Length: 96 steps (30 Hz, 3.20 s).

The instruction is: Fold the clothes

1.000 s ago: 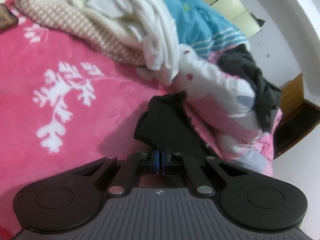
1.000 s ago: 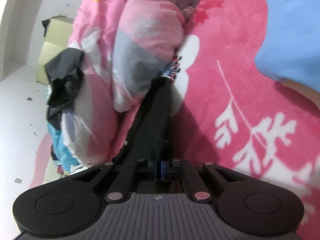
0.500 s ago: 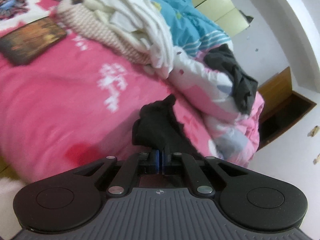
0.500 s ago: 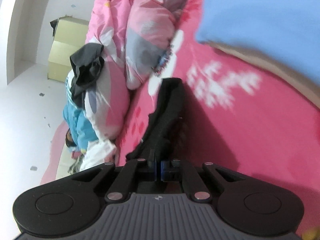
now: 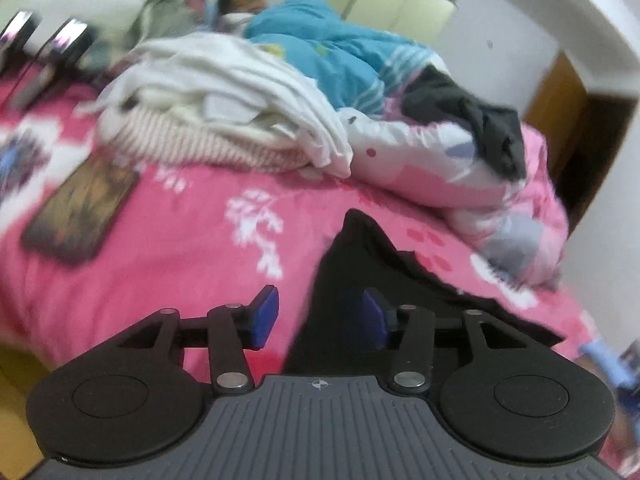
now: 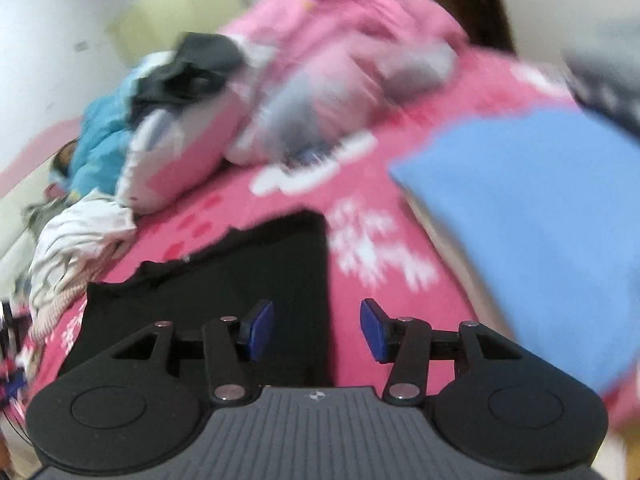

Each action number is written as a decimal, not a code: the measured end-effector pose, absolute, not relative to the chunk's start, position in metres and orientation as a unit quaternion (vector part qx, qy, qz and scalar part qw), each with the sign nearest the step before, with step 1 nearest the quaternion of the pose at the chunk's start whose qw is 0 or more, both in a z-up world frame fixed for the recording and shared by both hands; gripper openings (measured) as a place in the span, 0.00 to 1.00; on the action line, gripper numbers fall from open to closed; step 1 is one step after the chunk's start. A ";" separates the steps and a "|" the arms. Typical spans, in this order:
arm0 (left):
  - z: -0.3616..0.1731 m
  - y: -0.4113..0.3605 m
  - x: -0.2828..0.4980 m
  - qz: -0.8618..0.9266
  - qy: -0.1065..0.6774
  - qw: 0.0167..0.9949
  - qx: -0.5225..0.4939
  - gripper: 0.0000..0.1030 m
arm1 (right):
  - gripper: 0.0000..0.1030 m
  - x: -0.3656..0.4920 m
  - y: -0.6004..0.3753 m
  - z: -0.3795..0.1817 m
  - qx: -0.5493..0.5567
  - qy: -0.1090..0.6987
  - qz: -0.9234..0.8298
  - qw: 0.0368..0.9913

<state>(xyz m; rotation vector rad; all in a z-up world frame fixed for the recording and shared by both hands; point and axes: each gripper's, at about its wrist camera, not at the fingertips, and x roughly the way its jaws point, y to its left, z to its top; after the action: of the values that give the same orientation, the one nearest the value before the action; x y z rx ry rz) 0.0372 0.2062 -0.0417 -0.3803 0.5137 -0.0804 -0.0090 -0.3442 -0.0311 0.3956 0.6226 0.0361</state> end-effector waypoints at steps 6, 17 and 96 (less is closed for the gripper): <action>-0.044 0.167 0.124 -0.039 0.291 0.954 -0.059 0.49 | 0.49 0.063 -0.334 -0.040 0.092 0.298 0.033 0.950; -0.080 0.166 0.225 -0.103 0.327 0.933 -0.111 0.50 | 0.49 0.150 -0.303 -0.073 -0.140 0.337 0.083 0.927; -0.054 0.148 0.120 -0.091 0.300 0.940 -0.134 0.43 | 0.20 0.075 -0.290 -0.035 -0.002 0.283 0.129 0.950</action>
<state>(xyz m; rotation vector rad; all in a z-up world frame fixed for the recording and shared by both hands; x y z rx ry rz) 0.1203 0.1477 -0.0543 -0.2731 0.6130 -0.1865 0.0754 -0.2897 -0.0345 -0.0043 0.5758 0.2630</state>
